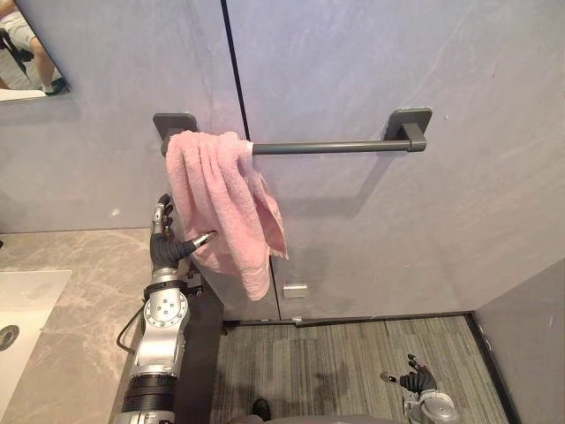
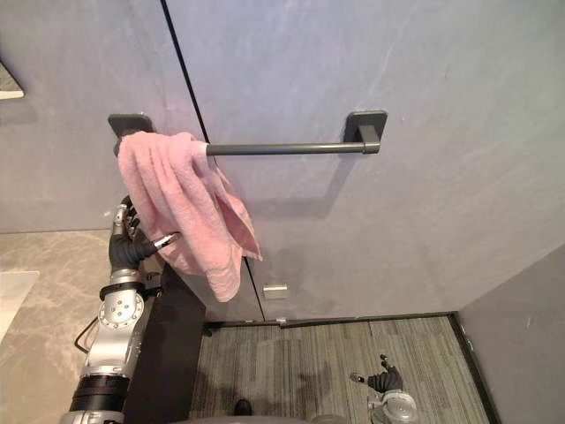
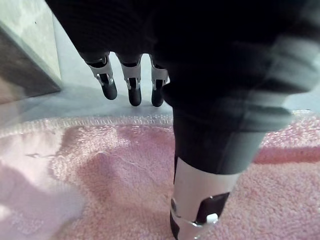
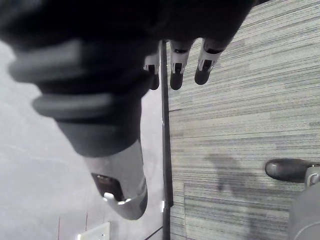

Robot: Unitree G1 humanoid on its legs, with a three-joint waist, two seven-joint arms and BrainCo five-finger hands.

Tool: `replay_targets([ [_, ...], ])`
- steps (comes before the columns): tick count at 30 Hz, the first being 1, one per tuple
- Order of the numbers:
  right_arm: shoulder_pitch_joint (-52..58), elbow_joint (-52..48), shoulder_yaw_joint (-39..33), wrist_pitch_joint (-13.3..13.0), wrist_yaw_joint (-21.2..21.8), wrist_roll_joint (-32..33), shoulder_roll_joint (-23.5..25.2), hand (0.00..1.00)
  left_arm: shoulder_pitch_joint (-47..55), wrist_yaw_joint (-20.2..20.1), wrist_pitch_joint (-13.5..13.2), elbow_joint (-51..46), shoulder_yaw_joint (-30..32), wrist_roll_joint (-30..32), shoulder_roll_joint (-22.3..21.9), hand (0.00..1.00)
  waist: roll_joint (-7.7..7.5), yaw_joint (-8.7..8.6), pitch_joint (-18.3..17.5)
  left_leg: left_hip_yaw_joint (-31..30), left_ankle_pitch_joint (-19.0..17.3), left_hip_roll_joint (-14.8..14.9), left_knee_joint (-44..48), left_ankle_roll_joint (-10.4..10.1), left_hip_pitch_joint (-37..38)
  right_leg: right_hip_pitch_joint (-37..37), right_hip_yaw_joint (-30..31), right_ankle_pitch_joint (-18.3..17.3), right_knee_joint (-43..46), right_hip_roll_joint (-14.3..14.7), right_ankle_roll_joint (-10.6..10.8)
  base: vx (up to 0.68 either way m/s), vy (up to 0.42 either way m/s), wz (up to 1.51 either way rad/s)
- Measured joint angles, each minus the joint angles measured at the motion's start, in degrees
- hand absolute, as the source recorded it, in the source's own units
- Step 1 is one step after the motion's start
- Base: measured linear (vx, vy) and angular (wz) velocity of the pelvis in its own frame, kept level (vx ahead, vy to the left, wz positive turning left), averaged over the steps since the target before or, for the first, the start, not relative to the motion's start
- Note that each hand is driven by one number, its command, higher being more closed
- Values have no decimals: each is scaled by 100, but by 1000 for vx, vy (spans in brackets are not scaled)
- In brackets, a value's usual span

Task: Organize washtable

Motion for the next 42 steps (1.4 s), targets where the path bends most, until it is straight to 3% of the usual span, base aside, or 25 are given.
replay_targets([
  [1,-2,0,3,1,14,-2,0,0,0,-16,5,29,-3,0,41,0,0,-6,0,1,0,2,-1,0,1,0,1,4,0,2,0,-48,-23,-1],
  [2,-3,0,5,2,46,-2,0,0,-8,-30,8,61,-17,0,87,100,-3,-14,1,3,0,4,-5,0,1,-1,4,12,-4,4,1,-50,-14,-2],
  [15,-3,-201,192,2,91,-99,-9,0,-253,-142,90,417,-220,-1,250,100,-59,-52,17,150,-24,6,-5,-15,-3,-51,169,80,-108,-2,51,-31,-8,-6],
  [22,-3,-1369,293,-13,90,-152,-26,0,-253,-138,90,406,-187,-3,250,100,-60,-42,18,162,-24,7,-1,-16,-8,-58,199,89,-111,-1,43,-3,-7,-1],
  [26,7,-2563,597,-64,106,-155,-86,0,-190,-122,90,191,-140,-4,234,100,-65,-12,15,247,-24,36,4,-16,-23,-126,302,127,-97,17,37,-30,-16,-10],
  [33,-53,-4086,1225,-412,364,139,-318,0,-56,-117,84,-122,-160,-6,135,100,-70,1,14,262,-22,81,4,-18,-44,-177,340,147,-54,60,31,-41,-26,-4],
  [39,-796,-4665,1910,-540,509,517,-658,0,-2,-120,69,-270,-304,-10,85,100,-71,24,12,248,-4,81,7,-17,-115,-260,356,147,26,67,31,-14,-13,0],
  [42,-1419,-4708,2459,-711,620,776,-827,0,23,-122,31,-301,-526,-23,46,100,-73,132,11,150,24,80,8,-18,-141,-238,268,146,29,70,30,-12,-29,14],
])
